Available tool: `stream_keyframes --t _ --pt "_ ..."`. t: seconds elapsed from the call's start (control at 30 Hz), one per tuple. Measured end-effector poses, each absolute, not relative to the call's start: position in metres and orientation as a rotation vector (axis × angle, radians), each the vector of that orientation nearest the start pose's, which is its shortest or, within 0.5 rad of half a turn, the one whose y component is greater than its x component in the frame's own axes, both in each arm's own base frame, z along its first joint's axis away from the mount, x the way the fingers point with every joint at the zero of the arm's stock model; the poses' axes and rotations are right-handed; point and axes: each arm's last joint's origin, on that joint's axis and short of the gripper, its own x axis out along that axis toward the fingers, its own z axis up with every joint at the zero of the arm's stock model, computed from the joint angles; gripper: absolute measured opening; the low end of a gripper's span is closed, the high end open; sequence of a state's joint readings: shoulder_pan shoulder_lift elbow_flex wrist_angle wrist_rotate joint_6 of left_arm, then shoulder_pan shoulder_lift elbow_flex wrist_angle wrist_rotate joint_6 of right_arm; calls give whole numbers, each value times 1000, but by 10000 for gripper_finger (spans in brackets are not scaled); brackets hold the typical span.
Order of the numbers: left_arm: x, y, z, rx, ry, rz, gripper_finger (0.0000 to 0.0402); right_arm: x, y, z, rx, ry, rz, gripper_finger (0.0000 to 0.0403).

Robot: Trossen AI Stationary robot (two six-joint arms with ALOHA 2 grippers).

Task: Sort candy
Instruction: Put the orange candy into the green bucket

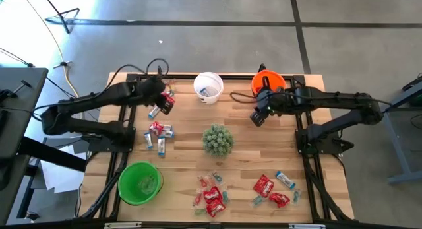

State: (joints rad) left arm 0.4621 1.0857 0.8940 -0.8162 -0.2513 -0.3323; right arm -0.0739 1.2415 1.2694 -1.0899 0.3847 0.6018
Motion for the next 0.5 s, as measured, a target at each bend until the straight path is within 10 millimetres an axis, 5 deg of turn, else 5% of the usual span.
stream_keyframes --t 0.17,0.5 --pt "186 134 242 -332 1045 661 89 221 -47 338 417 862 -789 144" --pt "180 195 201 -434 1105 792 89 215 -75 339 520 800 -922 144"
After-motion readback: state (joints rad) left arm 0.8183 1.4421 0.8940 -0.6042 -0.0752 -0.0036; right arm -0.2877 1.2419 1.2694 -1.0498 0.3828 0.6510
